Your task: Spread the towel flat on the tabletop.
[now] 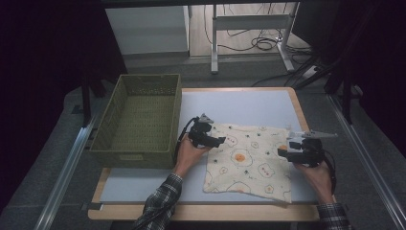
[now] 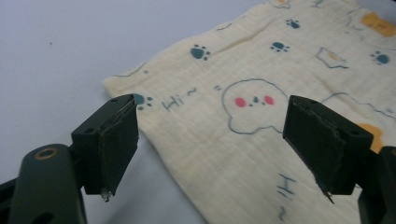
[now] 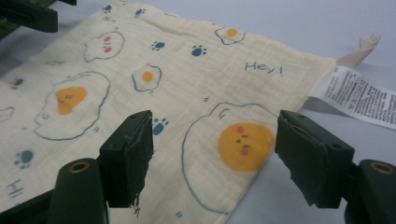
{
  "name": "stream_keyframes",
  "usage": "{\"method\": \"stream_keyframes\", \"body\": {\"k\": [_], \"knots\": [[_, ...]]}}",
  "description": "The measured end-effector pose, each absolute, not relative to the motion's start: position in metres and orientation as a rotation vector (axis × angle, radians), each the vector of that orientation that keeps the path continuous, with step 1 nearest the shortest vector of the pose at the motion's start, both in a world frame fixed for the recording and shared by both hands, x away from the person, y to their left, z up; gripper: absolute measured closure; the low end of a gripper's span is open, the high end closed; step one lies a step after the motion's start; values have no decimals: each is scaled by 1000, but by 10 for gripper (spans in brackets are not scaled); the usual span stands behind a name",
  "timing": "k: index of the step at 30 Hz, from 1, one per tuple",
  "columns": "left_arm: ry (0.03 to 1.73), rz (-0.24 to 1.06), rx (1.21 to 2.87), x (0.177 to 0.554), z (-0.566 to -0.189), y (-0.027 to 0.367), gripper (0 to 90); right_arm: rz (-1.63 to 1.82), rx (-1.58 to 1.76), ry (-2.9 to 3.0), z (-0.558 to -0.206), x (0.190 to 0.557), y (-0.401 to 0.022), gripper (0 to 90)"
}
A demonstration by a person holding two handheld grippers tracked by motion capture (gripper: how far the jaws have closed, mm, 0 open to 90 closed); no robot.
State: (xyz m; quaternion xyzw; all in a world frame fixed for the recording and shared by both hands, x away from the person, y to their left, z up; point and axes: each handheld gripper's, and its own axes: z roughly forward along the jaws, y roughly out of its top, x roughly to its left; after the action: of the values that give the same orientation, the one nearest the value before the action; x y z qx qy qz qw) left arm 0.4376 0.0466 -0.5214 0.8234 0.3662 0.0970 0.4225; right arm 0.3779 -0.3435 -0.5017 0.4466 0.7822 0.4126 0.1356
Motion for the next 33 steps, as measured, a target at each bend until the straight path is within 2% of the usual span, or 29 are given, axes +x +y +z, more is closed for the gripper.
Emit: {"method": "stream_keyframes", "body": {"k": [3, 10, 14, 21, 27, 33], "knots": [[925, 248, 2063, 445, -523, 47, 182, 1141, 1301, 2250, -502, 382, -339, 239], [942, 268, 2077, 464, -524, 47, 182, 1062, 1310, 2232, -504, 398, -332, 261], [961, 288, 2094, 473, -525, 48, 190, 1068, 1329, 2224, -504, 411, -334, 342], [994, 324, 2089, 484, -528, 50, 310, 1033, 1335, 2171, -497, 437, -343, 564], [1018, 316, 2061, 493, -532, 50, 449, 964, 1343, 2208, -498, 459, -346, 604], [1037, 342, 2076, 497, -535, 50, 460, 923, 1329, 2211, -508, 474, -346, 604]]}}
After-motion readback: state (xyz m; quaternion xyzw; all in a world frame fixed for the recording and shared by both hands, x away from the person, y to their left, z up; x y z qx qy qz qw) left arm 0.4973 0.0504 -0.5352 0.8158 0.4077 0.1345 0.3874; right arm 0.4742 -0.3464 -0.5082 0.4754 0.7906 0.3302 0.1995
